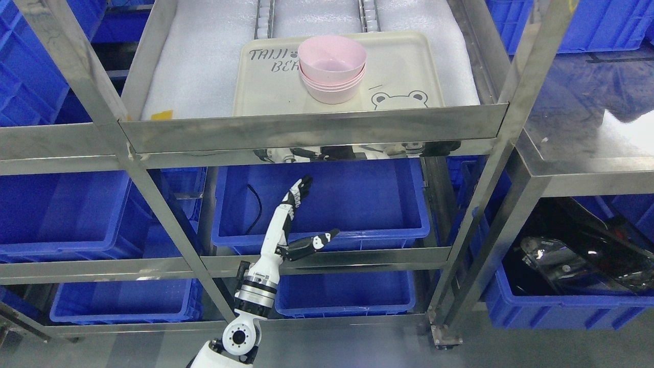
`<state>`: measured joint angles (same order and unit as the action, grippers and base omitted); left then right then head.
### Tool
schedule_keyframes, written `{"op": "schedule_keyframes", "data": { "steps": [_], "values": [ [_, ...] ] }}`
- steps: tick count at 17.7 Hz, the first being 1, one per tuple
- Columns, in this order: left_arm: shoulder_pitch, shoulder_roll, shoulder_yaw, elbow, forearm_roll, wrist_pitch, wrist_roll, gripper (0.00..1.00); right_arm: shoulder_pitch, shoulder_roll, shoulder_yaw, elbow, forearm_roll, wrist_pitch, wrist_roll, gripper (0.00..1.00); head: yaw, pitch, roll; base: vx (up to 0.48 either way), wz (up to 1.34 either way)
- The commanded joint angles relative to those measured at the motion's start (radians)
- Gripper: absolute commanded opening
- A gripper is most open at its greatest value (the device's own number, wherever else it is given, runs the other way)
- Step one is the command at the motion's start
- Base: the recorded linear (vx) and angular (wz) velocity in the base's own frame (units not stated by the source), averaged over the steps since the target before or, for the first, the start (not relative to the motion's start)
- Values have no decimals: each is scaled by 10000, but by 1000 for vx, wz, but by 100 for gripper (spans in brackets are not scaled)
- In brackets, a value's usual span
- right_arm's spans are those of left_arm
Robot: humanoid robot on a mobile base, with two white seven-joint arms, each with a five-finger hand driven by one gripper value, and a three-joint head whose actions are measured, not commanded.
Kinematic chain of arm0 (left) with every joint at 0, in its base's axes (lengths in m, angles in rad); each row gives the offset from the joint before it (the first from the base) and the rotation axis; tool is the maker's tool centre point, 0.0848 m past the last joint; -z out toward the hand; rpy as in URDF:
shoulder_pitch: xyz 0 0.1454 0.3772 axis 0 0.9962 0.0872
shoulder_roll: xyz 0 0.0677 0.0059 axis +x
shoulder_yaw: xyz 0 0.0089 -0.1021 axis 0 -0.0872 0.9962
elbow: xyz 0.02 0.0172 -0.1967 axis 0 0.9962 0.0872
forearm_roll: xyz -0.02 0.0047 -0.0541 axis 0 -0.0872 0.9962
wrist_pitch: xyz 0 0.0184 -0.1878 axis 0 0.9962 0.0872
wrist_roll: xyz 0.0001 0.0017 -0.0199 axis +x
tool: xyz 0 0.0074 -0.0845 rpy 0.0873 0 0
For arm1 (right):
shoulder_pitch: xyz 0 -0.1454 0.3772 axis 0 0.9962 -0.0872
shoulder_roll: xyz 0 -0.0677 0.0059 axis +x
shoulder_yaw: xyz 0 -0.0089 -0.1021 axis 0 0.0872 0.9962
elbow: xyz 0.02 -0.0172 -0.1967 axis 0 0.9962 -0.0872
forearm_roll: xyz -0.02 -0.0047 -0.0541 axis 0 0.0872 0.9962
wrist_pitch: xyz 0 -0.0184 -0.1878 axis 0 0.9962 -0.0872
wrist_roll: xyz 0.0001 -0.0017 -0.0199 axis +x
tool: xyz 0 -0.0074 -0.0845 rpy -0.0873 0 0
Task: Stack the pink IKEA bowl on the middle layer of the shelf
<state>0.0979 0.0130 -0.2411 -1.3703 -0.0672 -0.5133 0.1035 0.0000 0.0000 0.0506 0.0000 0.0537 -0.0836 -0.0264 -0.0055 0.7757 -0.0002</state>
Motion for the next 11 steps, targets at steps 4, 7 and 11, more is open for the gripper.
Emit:
{"op": "schedule_keyframes", "data": {
  "steps": [4,7,11],
  "values": [
    [1583,44,1044,-1833,1221,1583,43,94,230,-175,0,-175,0,8,3,100,0,0,0,0,0],
    [1369,44,1077,-2188,1317,1988,-253,95,230,-175,0,-175,0,8,3,100,0,0,0,0,0],
    [1322,44,1061,-2189,1317,2019,-268,96,230,-175,0,-175,0,8,3,100,0,0,0,0,0]
  ]
}}
